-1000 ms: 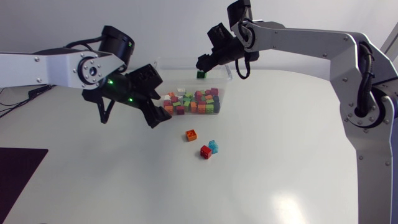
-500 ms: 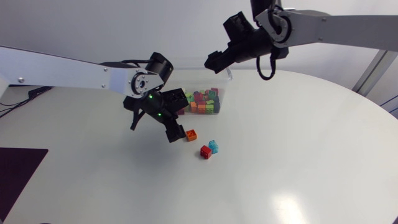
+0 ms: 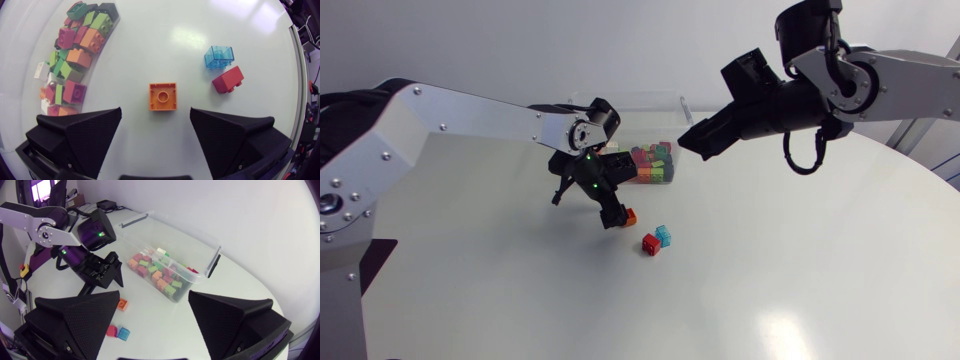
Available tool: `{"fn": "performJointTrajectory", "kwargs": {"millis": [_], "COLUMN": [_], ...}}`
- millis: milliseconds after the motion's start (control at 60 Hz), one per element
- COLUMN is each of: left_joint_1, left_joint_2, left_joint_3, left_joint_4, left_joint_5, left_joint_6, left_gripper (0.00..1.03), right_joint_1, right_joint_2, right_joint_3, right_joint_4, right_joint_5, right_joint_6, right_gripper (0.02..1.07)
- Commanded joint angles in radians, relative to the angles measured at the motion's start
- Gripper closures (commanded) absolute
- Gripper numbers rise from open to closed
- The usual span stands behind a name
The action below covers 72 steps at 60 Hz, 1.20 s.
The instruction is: Place the duplo bricks in the container
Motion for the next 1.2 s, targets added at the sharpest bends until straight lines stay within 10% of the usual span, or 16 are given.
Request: {"fn": "performJointTrajectory", "kwargs": {"millis": [0, 367, 600, 1183], "left_joint_1": [-0.013, -0.038, -0.044, -0.03], "left_joint_2": [0.046, 0.141, 0.158, 0.059], "left_joint_3": [0.042, 0.126, 0.138, 0.008], "left_joint_4": [-0.017, -0.061, -0.064, -0.053], "left_joint_5": [-0.01, -0.012, -0.012, -0.01], "left_joint_6": [0.014, -0.013, -0.036, -0.036], "left_gripper": [0.1, 0.23, 0.67, 0.7], "right_joint_1": [0.007, 0.062, 0.134, 0.212], "right_joint_2": [-0.044, -0.113, -0.054, 0.315], "right_joint_3": [-0.057, -0.212, -0.231, 0.001], "right_joint_4": [-0.002, -0.005, -0.055, -0.177], "right_joint_5": [-0.002, 0.019, 0.1, 0.292], "right_joint_6": [0.002, 0.029, 0.083, 0.194], "right_gripper": [0.08, 0.08, 0.08, 0.13]}}
